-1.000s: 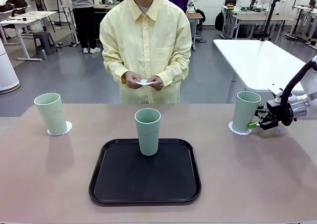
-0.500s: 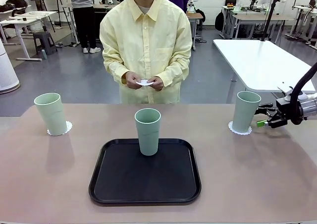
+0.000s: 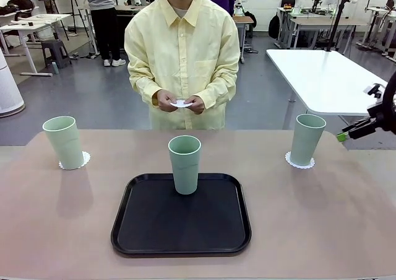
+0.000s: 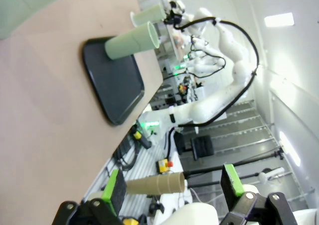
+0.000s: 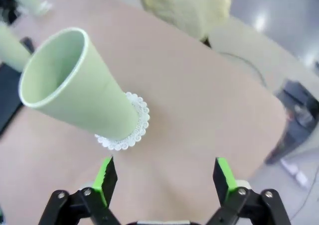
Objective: Place coasters on the table and set cups on them.
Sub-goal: Take one Reusable plastic cup from the Flat Tray and place it on a coaster set by the human.
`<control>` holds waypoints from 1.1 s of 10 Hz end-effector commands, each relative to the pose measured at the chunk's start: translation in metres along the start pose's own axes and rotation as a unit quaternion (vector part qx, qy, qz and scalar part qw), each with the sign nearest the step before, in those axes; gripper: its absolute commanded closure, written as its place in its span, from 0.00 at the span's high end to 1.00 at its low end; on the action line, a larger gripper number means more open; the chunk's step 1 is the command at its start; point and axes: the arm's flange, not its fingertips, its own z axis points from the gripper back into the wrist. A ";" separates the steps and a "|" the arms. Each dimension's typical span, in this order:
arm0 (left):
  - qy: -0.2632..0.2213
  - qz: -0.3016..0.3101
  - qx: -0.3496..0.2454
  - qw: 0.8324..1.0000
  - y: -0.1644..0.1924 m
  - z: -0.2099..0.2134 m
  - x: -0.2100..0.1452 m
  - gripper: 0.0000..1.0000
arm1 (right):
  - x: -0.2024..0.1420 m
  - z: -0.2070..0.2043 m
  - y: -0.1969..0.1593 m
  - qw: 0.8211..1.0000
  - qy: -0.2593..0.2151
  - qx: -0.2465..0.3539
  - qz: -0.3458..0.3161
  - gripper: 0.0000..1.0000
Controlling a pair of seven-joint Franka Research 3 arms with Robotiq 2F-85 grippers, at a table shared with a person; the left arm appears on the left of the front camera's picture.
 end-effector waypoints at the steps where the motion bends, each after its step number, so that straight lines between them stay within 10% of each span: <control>1: -0.002 -0.001 -0.001 1.000 -0.002 0.001 0.000 1.00 | 0.028 0.017 0.058 0.984 0.110 -0.038 -0.131 1.00; 11: -0.002 -0.001 -0.001 1.000 -0.002 0.001 0.000 1.00 | 0.168 0.142 0.209 0.874 0.309 -0.220 -0.303 1.00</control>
